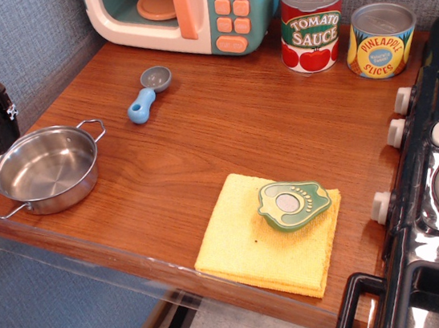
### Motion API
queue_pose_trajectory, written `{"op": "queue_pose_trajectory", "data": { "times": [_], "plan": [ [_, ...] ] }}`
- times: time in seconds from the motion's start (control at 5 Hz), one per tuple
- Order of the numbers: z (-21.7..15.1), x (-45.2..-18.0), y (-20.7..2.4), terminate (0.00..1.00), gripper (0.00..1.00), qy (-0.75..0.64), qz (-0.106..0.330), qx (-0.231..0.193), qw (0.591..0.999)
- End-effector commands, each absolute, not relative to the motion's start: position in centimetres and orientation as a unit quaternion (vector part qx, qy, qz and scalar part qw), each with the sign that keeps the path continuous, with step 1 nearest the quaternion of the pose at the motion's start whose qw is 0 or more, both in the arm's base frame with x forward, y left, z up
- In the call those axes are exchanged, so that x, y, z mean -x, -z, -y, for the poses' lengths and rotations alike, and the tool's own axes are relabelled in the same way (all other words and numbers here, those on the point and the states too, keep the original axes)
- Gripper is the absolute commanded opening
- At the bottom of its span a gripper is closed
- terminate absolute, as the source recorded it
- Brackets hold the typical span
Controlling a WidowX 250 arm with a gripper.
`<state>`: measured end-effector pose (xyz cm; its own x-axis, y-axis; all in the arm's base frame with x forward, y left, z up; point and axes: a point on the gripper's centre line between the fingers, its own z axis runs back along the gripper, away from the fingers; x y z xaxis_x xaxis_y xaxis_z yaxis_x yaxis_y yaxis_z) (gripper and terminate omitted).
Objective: Slide the blue spoon between the silver pot and yellow rag.
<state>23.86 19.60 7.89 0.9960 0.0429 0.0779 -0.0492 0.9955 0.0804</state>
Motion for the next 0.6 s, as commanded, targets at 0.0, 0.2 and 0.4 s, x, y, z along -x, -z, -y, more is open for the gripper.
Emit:
{"op": "queue_pose_trajectory", "data": {
  "times": [0.0, 0.2, 0.4],
  "plan": [
    [-19.6, -23.9, -7.9, 0.00, 1.00, -0.023, 0.038, -0.041, 0.998],
    [-17.7, -27.0, -8.4, 0.00, 1.00, -0.034, 0.061, -0.020, 0.997],
    [-14.8, -31.1, -9.7, 0.00, 1.00, -0.027, 0.092, -0.014, 0.995]
  ]
}}
